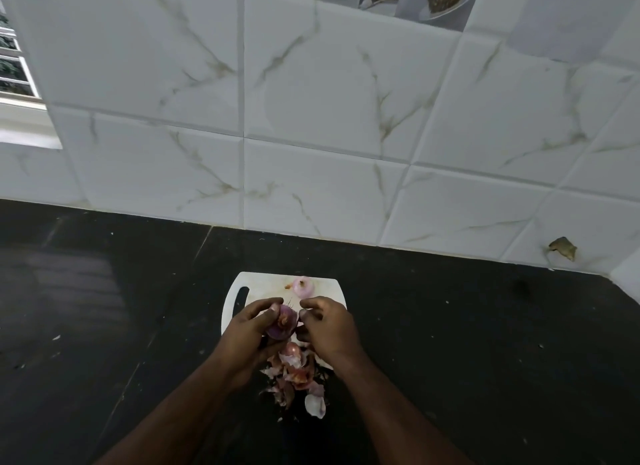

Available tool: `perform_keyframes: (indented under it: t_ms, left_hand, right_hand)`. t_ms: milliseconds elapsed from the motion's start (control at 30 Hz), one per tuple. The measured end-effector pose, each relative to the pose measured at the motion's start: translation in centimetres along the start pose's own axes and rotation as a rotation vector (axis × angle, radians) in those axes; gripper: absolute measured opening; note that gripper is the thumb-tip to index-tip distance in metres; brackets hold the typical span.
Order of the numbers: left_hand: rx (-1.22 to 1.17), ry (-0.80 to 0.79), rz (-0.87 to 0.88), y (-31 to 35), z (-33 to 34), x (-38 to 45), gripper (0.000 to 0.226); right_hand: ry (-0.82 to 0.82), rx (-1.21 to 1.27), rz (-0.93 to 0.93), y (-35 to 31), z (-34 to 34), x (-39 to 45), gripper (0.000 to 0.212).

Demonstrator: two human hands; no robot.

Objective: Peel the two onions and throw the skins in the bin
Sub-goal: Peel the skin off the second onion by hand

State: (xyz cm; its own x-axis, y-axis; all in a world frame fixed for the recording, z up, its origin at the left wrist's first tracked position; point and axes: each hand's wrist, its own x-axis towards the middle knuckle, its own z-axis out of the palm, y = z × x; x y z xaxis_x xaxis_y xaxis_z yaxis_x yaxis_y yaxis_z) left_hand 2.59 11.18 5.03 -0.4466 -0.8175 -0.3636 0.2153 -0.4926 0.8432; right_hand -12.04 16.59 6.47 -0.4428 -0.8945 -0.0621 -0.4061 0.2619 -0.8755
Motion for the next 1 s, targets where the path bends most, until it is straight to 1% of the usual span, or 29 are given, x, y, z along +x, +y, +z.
perform_keyframes:
  t_ms: [133,233,333,467,567,733,833,900,1000]
  left_hand:
    - [-0.012,0.0,-0.013,0.8,0.2,-0.7,0.02]
    - [-0.029,-0.021,-0.021,1.2,0.0,-1.1,0.022]
    - [-0.043,-0.037,-0.021,1.1,-0.5,-1.4,0.024]
    - [-0.079,-0.058,-0.064,0.6,-1.0,-1.6,0.028]
    - [-0.125,-0.072,-0.106,0.5,-1.0,-1.7,0.032]
    - [-0.146,-0.068,-0.168,0.0,-0.9,-1.6,0.035]
    - [-0.158,-0.051,-0.217,-0.4,-0.9,-1.4,0.034]
    - [-0.182,-0.042,-0.253,-0.4,-0.9,-1.3,0.034]
    - [-0.202,-0.023,-0.278,0.0,-0.9,-0.8,0.035]
  right_hand:
    - [-0.015,0.043,0.009,0.1,-0.2,0.4,0.024]
    - [0.002,0.078,0.031,-0.2,-0.2,0.3,0.029]
    - [0.03,0.061,0.009,0.0,-0.1,0.1,0.029]
    - [0.076,-0.097,-0.056,0.4,-0.5,-0.3,0.023]
    - [0.054,-0.226,-0.081,0.8,-0.7,-0.6,0.025]
    - [0.016,-0.281,-0.087,1.1,-0.5,-1.0,0.03]
    - [-0.01,-0.336,-0.11,1.4,-0.1,-0.9,0.028]
    - [-0.02,-0.405,-0.1,1.9,0.1,-0.5,0.023]
    - [-0.042,-0.462,-0.037,2.8,-0.3,0.1,0.022]
